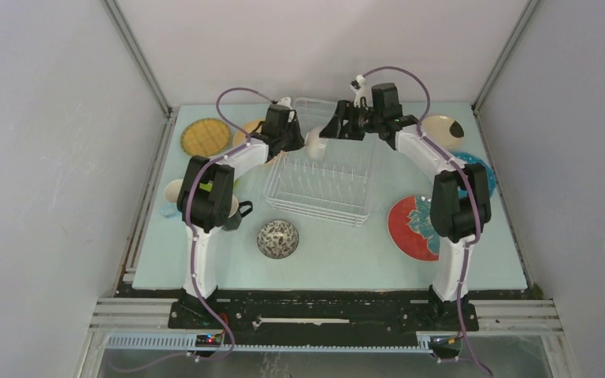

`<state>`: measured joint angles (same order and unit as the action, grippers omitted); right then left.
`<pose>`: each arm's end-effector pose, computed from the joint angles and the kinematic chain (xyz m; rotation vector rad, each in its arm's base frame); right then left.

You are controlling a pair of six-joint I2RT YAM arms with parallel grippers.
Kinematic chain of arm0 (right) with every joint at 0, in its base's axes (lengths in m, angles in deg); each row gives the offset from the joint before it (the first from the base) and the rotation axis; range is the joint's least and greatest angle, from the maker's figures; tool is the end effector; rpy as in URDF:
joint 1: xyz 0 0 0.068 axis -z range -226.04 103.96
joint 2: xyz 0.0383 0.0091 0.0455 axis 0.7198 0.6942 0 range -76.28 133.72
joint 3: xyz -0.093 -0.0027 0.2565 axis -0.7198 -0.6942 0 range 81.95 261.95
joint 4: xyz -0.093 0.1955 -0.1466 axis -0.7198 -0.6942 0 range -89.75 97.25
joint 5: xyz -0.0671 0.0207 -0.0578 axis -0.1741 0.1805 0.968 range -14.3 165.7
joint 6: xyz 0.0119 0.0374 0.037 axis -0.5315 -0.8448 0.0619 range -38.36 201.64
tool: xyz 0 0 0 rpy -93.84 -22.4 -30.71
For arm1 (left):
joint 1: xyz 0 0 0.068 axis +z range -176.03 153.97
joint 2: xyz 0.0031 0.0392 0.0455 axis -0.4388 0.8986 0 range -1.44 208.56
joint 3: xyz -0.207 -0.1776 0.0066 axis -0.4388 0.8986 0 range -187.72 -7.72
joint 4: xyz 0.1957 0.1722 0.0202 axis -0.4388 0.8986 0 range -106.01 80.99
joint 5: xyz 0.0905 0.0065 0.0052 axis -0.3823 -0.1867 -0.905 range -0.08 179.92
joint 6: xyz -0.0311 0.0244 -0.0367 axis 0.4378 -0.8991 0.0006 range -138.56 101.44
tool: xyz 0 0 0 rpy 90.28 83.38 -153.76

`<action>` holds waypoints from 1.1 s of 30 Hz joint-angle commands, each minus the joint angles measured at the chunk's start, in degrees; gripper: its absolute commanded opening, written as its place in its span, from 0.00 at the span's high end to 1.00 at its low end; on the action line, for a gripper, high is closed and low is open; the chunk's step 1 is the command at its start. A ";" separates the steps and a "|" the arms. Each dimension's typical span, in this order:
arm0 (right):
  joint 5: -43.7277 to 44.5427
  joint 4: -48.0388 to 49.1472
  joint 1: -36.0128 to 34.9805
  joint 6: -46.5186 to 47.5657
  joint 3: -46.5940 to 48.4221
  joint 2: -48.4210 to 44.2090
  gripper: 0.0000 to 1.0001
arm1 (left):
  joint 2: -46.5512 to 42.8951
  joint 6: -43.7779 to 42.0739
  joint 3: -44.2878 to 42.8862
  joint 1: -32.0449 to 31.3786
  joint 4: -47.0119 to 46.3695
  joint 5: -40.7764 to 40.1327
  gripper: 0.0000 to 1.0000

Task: Unload the mixed dishes from the dish rack
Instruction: Pick up the bowl from the dish rack.

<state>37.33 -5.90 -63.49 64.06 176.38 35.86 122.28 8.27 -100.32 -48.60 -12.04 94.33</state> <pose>0.4310 0.1586 0.2884 -0.4159 2.1196 1.0651 0.4577 -0.1931 0.1949 -0.0385 2.2390 -0.5642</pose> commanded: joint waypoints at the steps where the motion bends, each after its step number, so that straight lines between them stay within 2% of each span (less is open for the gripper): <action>1: 5.96 4.26 -0.42 -10.04 5.65 4.86 0.22 | -2.17 -1.92 0.93 0.42 5.45 1.38 0.98; 4: 7.50 2.89 -0.49 -11.30 8.50 8.46 0.25 | -2.30 -1.72 0.61 0.41 5.43 1.48 0.98; 7: 4.53 3.22 -0.65 -12.96 10.69 11.67 0.30 | -2.34 -1.46 0.25 0.42 5.37 1.89 0.98; 14: 0.13 4.93 -1.01 -16.74 13.45 15.98 0.47 | -2.38 -0.73 -0.01 0.42 5.13 3.42 0.98; 17: -1.07 6.02 -0.78 -17.70 13.43 16.35 0.63 | -2.70 -0.74 -0.12 0.42 5.34 3.62 0.97; 20: -3.24 7.78 -0.23 -19.18 13.13 16.26 0.89 | -3.68 -0.62 -0.21 0.42 5.54 4.02 0.94; 23: -6.00 11.43 0.64 -20.84 11.47 14.94 1.00 | -5.89 -0.27 -0.32 0.42 5.79 5.88 0.87; 28: -10.84 18.16 2.67 -23.61 8.88 11.73 1.00 | -13.01 0.08 1.26 0.42 4.37 6.53 0.70; 33: -15.40 20.27 4.26 -22.75 8.23 7.00 1.00 | -23.27 -1.28 6.10 0.43 2.49 5.87 0.64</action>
<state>28.41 6.52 -60.50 42.11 184.14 51.75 110.76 8.36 -97.35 -48.38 -5.68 99.60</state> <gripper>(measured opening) 0.018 0.341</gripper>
